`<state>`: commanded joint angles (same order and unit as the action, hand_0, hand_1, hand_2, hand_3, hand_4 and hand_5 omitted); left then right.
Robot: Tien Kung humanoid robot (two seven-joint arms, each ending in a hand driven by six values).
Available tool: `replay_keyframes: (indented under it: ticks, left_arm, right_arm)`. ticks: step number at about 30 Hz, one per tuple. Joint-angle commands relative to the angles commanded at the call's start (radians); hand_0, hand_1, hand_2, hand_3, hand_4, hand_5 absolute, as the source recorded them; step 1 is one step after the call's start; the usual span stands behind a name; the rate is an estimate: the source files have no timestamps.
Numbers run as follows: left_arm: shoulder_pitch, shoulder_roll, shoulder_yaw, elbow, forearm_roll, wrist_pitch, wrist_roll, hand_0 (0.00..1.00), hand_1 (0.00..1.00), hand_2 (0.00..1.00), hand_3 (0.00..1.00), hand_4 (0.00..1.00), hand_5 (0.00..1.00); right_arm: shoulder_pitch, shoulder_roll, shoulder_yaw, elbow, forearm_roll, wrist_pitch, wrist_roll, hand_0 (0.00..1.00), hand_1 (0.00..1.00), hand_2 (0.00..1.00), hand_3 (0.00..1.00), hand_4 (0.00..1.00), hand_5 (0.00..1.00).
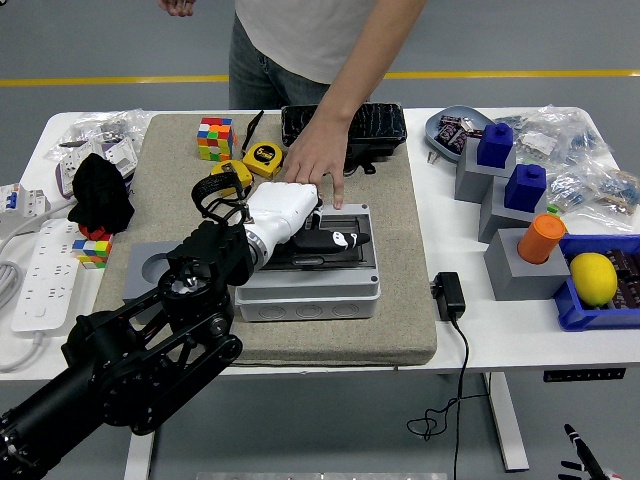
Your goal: Fetch the battery,place it into the box,close the lid of the box
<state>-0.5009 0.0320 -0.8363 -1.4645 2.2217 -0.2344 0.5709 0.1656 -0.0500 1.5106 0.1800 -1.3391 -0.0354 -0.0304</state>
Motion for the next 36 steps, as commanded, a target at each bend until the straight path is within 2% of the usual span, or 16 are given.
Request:
replay_keyframes:
  ticks: [4,7,11,13,15,16,21,22,23,27,28,29,30,33,34,36]
  left_arm:
    - [0.003,0.001,0.001,0.002,0.003,0.006,-0.006,0.134,0.126,0.213,0.224,0.998,0.998]
    - [0.004,0.0,-0.016,-0.004,0.025,0.027,-0.017,0.134,0.126,0.213,0.224,0.998,0.998]
    - [0.02,-0.004,-0.059,-0.021,0.047,0.082,-0.061,0.165,0.139,0.22,0.254,0.998,0.998]
    - [0.041,-0.009,-0.096,-0.039,0.047,0.129,-0.109,0.165,0.139,0.22,0.254,0.998,0.998]
    - [0.069,-0.018,-0.148,-0.057,0.044,0.196,-0.176,0.165,0.139,0.22,0.254,0.998,0.998]
    - [0.079,-0.021,-0.171,-0.062,0.031,0.236,-0.217,0.22,0.294,0.323,0.364,0.998,0.998]
    - [0.14,-0.027,-0.294,-0.089,-0.17,0.442,-0.424,0.22,0.294,0.323,0.364,0.998,0.998]
    - [0.153,-0.027,-0.328,-0.091,-0.215,0.477,-0.469,0.466,0.625,0.584,0.562,0.998,0.971]
    - [0.166,-0.024,-0.357,-0.092,-0.254,0.493,-0.508,0.466,0.625,0.584,0.562,0.998,0.971]
    - [0.208,-0.013,-0.451,-0.091,-0.411,0.494,-0.661,0.466,0.625,0.584,0.562,0.998,0.971]
    - [0.228,-0.008,-0.48,-0.091,-0.456,0.48,-0.707,0.771,0.838,0.783,0.742,0.998,0.963]
    - [0.235,-0.007,-0.495,-0.091,-0.495,0.475,-0.739,0.771,0.838,0.783,0.742,0.998,0.963]
    - [0.257,-0.006,-0.528,-0.091,-0.541,0.45,-0.776,0.771,0.838,0.783,0.742,0.998,0.963]
    - [0.293,-0.008,-0.592,-0.086,-0.664,0.409,-0.809,0.771,0.838,0.783,0.742,0.998,0.963]
    - [0.303,-0.008,-0.607,-0.083,-0.71,0.4,-0.81,0.937,0.995,0.936,0.895,0.998,0.998]
    - [0.329,-0.004,-0.643,-0.072,-0.794,0.379,-0.808,0.937,0.995,0.936,0.895,0.998,0.998]
  right_arm:
    - [0.0,0.0,-0.002,0.0,0.003,0.0,0.0,0.805,0.717,0.722,0.772,0.998,0.998]
    - [0.0,0.0,-0.001,0.0,0.003,0.0,0.0,0.805,0.717,0.722,0.772,0.998,0.998]
    - [0.0,0.001,0.001,0.0,0.003,-0.001,0.001,0.805,0.717,0.722,0.772,0.998,0.998]
    - [-0.001,0.002,0.001,0.0,0.005,-0.001,0.001,0.805,0.717,0.722,0.772,0.998,0.998]
    - [-0.002,0.004,0.002,0.0,0.006,-0.001,0.001,0.805,0.717,0.722,0.772,0.998,0.998]
    - [-0.003,0.004,0.003,0.0,0.006,-0.002,0.001,0.805,0.717,0.722,0.772,0.998,0.998]
    - [-0.005,0.007,0.007,0.0,0.007,-0.002,0.001,0.805,0.717,0.722,0.772,0.998,0.998]
    - [-0.005,0.007,0.008,0.0,0.008,-0.003,0.001,0.806,0.717,0.721,0.771,0.998,0.998]
    - [-0.004,0.008,0.006,0.0,0.011,-0.002,0.002,0.806,0.717,0.721,0.771,0.998,0.998]
    - [-0.005,0.011,0.006,0.0,0.014,-0.002,0.002,0.806,0.717,0.721,0.771,0.998,0.998]
    - [-0.005,0.012,0.006,0.0,0.017,-0.003,0.002,0.805,0.717,0.721,0.771,0.998,0.998]
    - [-0.006,0.012,0.006,0.0,0.017,-0.003,0.002,0.805,0.717,0.721,0.771,0.998,0.998]
    - [-0.006,0.013,0.013,0.0,0.011,-0.004,0.002,0.805,0.717,0.721,0.771,0.998,0.998]
    - [-0.008,0.013,0.026,0.0,0.0,-0.005,0.0,0.805,0.717,0.721,0.771,0.998,0.998]
    - [-0.008,0.013,0.032,0.0,-0.003,-0.005,0.001,0.835,0.73,0.726,0.771,0.998,0.998]
    - [-0.007,0.014,0.046,0.0,-0.013,-0.01,0.003,0.835,0.73,0.726,0.771,0.998,0.998]
